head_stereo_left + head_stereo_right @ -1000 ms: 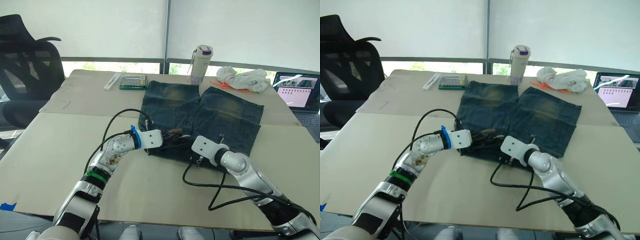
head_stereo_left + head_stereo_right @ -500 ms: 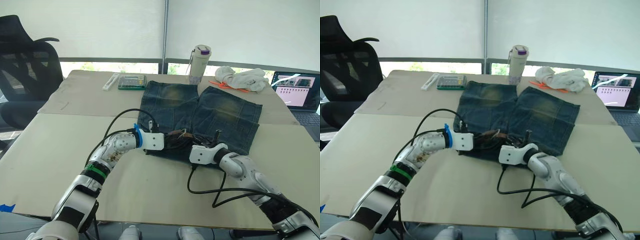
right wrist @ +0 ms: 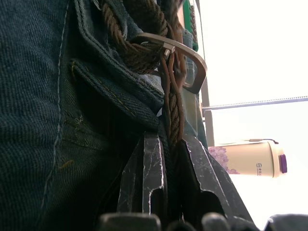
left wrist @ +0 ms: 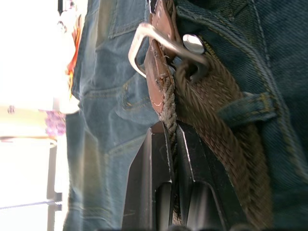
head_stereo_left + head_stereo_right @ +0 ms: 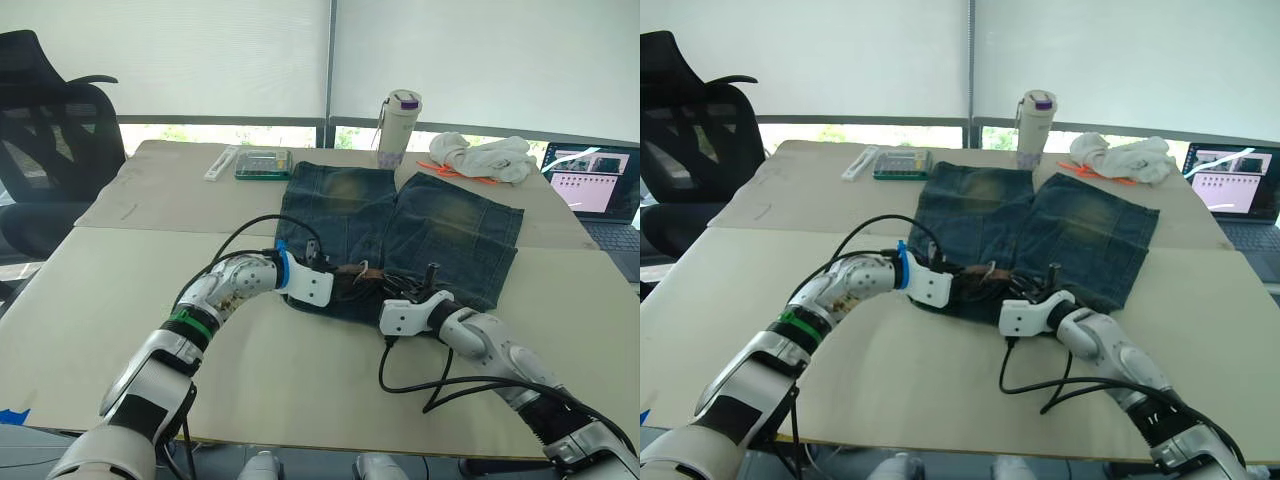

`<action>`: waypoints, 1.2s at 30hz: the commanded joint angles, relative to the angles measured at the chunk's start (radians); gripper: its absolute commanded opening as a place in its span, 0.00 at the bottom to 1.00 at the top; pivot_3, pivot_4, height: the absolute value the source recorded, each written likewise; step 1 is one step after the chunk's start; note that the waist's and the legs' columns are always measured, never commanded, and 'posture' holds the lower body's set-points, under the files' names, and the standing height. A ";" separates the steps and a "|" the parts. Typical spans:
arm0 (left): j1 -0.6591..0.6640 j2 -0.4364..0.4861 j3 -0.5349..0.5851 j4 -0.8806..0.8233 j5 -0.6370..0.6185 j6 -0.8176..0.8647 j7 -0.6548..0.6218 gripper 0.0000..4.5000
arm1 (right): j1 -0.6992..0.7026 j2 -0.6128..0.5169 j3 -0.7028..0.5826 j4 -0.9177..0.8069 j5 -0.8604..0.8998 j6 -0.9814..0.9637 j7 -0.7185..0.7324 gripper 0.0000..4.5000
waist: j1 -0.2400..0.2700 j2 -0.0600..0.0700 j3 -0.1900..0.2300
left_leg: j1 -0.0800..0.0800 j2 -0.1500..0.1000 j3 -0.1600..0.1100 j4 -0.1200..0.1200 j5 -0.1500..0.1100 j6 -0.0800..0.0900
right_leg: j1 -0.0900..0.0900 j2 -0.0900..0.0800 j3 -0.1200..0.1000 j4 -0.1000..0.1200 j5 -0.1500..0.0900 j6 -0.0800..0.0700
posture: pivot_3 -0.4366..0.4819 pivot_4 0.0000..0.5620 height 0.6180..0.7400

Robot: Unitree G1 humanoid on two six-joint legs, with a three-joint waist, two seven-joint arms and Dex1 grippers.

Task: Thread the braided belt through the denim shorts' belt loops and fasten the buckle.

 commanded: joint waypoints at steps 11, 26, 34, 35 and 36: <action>-0.023 -0.174 0.058 0.070 -0.115 0.061 0.052 0.00 | -0.021 0.052 -0.035 -0.022 0.018 -0.083 -0.015 0.00 | 0.002 0.000 0.000 | 0.000 0.000 0.000 0.000 0.000 0.000 | 0.000 0.000 0.000 0.001 0.000 0.000 | 0.48 0.27 0.98; 0.067 -0.206 0.075 0.081 -0.130 0.083 0.104 0.00 | 0.166 0.056 -0.263 -0.323 0.564 0.217 0.381 0.69 | 0.012 0.000 0.000 | 0.000 -0.001 -0.001 0.003 0.000 0.000 | 0.002 -0.001 0.000 0.001 0.000 0.000 | 0.48 0.27 0.98; 0.066 -0.210 0.068 0.094 -0.125 0.080 0.111 0.00 | 0.078 0.024 -0.305 -0.273 0.538 0.279 0.393 0.69 | 0.007 0.000 0.000 | 0.001 -0.001 -0.001 0.003 0.000 0.000 | 0.002 0.000 0.000 0.002 0.000 0.000 | 0.48 0.27 0.98; 0.066 -0.211 0.068 0.095 -0.125 0.079 0.112 0.00 | 0.070 0.018 -0.295 -0.257 0.514 0.270 0.390 0.69 | 0.007 0.000 0.000 | 0.001 -0.001 -0.001 0.004 0.000 0.000 | 0.002 0.000 0.000 0.002 0.000 0.000 | 0.48 0.27 0.98; 0.065 -0.211 0.066 0.096 -0.124 0.078 0.112 0.00 | 0.056 0.015 -0.283 -0.237 0.489 0.257 0.386 0.69 | 0.009 0.000 0.000 | 0.001 -0.001 -0.001 0.004 0.000 0.000 | 0.002 0.000 0.000 0.002 0.000 0.000 | 0.48 0.27 0.98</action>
